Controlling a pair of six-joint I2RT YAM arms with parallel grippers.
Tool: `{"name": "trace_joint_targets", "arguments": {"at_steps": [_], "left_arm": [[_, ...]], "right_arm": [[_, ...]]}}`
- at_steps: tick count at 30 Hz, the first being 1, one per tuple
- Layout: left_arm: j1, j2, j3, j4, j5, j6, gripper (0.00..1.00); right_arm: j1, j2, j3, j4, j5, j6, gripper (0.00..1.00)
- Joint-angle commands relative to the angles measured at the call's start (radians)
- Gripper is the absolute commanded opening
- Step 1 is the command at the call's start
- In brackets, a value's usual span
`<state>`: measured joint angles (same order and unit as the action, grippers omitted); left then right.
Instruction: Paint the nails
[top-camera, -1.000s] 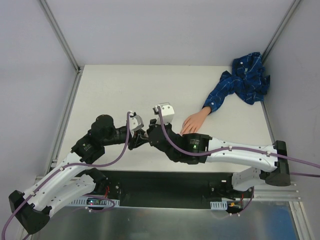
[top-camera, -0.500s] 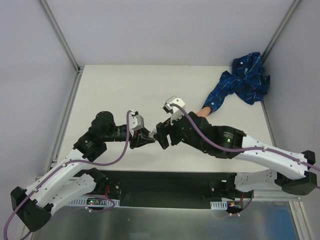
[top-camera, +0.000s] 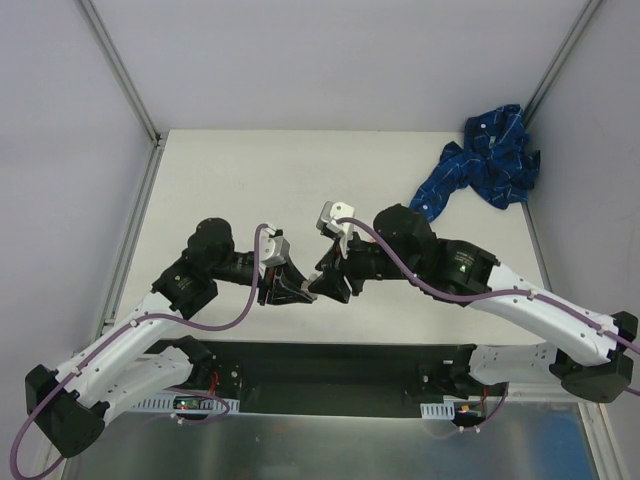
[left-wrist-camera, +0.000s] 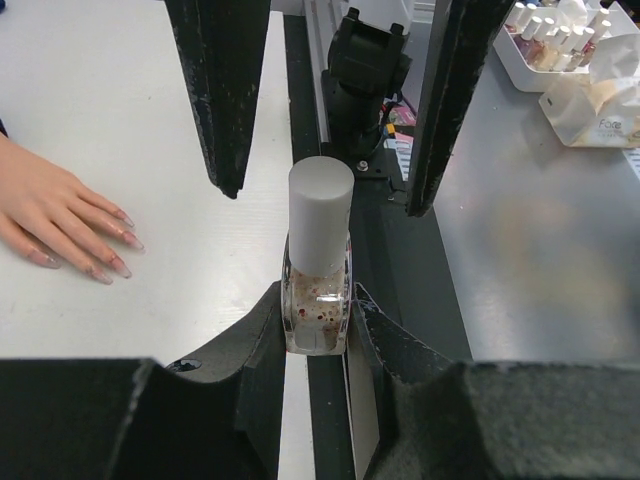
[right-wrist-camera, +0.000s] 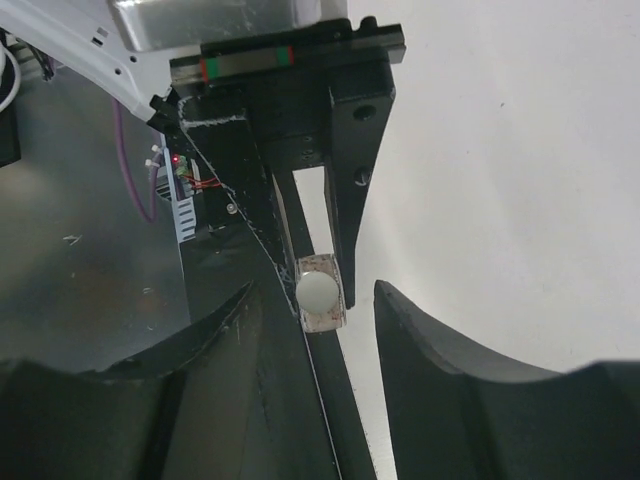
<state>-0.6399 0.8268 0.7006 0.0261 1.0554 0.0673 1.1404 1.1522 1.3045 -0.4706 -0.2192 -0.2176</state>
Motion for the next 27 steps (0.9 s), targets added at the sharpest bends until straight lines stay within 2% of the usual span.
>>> {"name": "trace_joint_targets", "arguments": {"at_steps": [1,6,9,11,12,14,16,20,22,24,25,26,27], "left_arm": [[0.003,0.001,0.042,0.058,0.057,-0.001,0.00],[0.003,-0.006,0.040,0.058,0.046,0.000,0.00],[0.003,-0.006,0.040,0.058,0.041,0.000,0.00],[0.003,-0.006,0.040,0.058,0.040,0.002,0.00],[0.003,-0.006,0.040,0.058,0.040,0.002,0.00],[0.003,-0.009,0.040,0.058,0.032,0.002,0.00],[0.003,-0.012,0.039,0.058,0.019,0.000,0.00],[0.003,-0.044,0.036,0.060,-0.105,-0.003,0.00],[0.005,-0.057,0.027,0.060,-0.228,0.000,0.00],[0.006,-0.074,0.016,0.058,-0.358,0.003,0.00],[0.009,-0.078,0.013,0.058,-0.397,0.005,0.00],[0.011,-0.084,0.010,0.058,-0.432,0.008,0.00],[0.011,-0.097,0.002,0.057,-0.471,0.011,0.00]], "right_arm": [[-0.013,0.001,0.004,0.066,-0.114,-0.035,0.48],[-0.016,0.015,0.007,0.061,-0.143,-0.040,0.41],[-0.016,0.027,0.010,0.056,-0.147,-0.040,0.30],[-0.018,0.038,0.012,0.055,-0.149,-0.039,0.29],[-0.016,0.043,0.012,0.053,-0.149,-0.037,0.23],[-0.016,0.046,0.007,0.053,-0.147,-0.037,0.19],[-0.016,0.047,0.007,0.050,-0.141,-0.034,0.10],[-0.018,0.043,-0.010,0.047,-0.108,-0.019,0.01],[-0.014,0.038,-0.031,0.056,-0.071,0.019,0.01],[0.004,0.027,-0.062,0.104,0.044,0.075,0.01],[0.021,0.027,-0.077,0.125,0.114,0.155,0.01],[0.045,0.024,-0.111,0.141,0.417,0.212,0.01],[0.114,0.027,-0.122,0.121,0.618,0.315,0.00]]}}
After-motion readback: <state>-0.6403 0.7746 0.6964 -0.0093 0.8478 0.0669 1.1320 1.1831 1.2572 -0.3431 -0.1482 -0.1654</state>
